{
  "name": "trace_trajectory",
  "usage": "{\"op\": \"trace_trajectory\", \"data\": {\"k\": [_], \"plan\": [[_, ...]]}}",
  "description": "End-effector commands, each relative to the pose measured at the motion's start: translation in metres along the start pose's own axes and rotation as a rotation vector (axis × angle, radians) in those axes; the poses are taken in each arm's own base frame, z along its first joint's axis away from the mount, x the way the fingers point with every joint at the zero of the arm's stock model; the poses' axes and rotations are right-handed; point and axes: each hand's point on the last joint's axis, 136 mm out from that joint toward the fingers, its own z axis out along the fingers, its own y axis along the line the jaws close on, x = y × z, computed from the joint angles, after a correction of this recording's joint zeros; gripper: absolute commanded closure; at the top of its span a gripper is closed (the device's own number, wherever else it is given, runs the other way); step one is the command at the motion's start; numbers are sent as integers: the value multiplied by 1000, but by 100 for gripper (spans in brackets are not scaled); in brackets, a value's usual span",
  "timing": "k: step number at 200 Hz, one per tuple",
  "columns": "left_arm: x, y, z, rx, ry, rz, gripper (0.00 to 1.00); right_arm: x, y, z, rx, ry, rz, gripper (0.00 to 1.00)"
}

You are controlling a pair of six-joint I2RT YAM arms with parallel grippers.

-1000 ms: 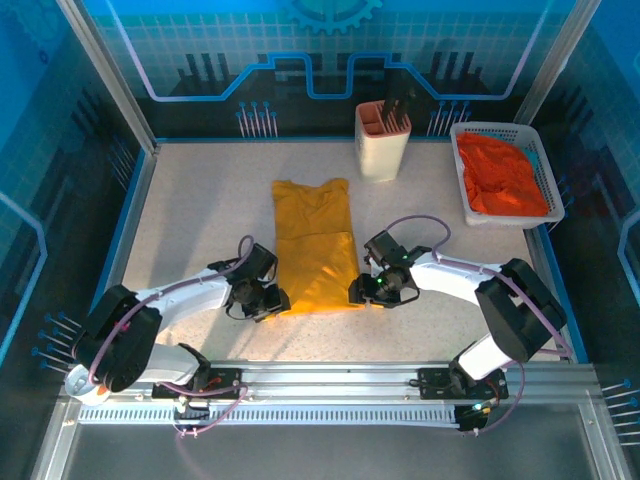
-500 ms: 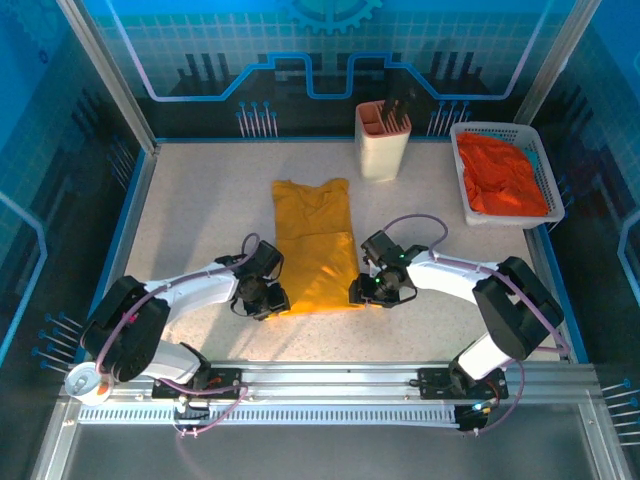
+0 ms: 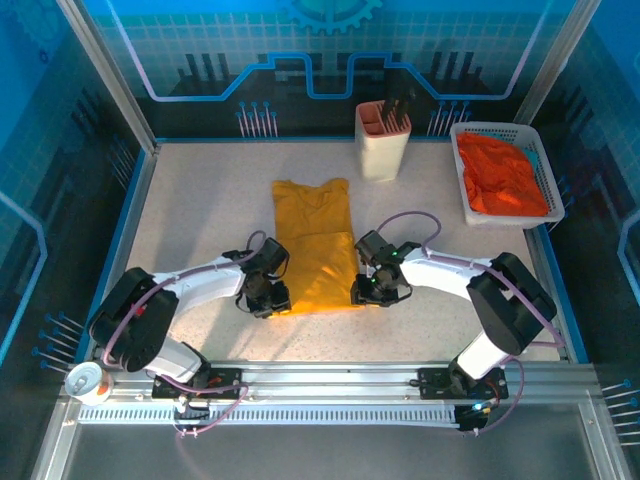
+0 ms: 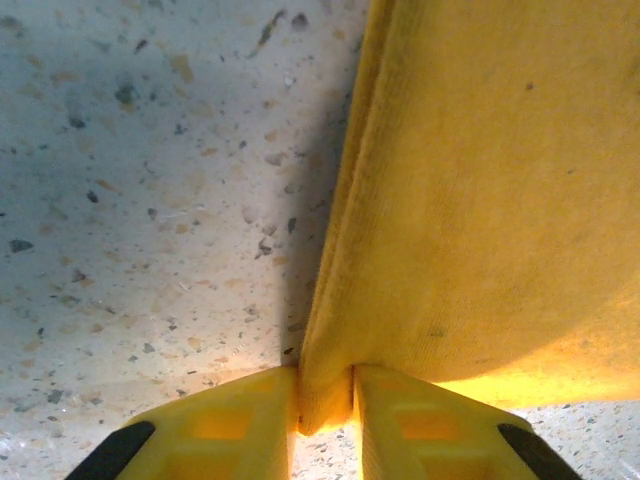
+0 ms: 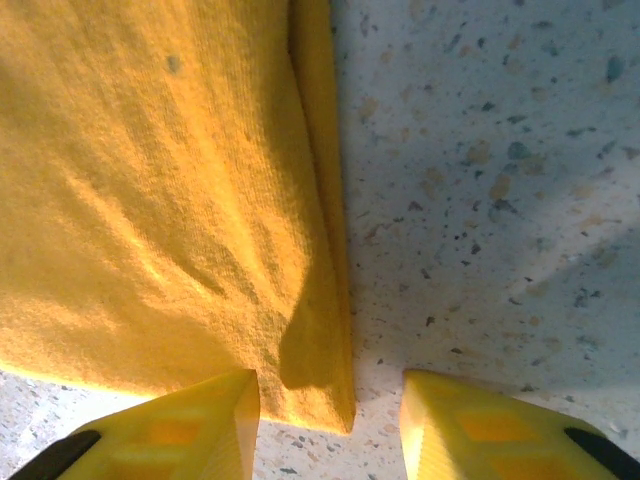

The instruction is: Fold and stack the t-shirts

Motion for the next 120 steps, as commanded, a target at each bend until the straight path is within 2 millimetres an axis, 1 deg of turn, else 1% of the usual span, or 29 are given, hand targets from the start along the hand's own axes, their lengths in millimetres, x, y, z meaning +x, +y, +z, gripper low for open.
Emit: {"op": "trace_trajectory", "data": {"k": [1,13,30,31,34,77,120], "plan": [[-12,-34,10,104,-35,54,78,3,42,9,-129,23,-79,60],[-12,-34,10,101,-36,53,80,5,42,10,-124,26,-84,60],[-13,-34,10,100,-38,51,83,9,37,12,-87,32,-95,60],[-13,-34,10,99,-37,50,83,6,42,9,-95,23,-100,60],[-13,-34,11,99,-36,52,83,4,46,7,-98,15,-106,60],[-13,-35,12,102,-33,50,84,6,48,9,-83,11,-114,61],[-12,-32,13,93,-31,49,85,8,42,14,-55,22,-102,63]]}}
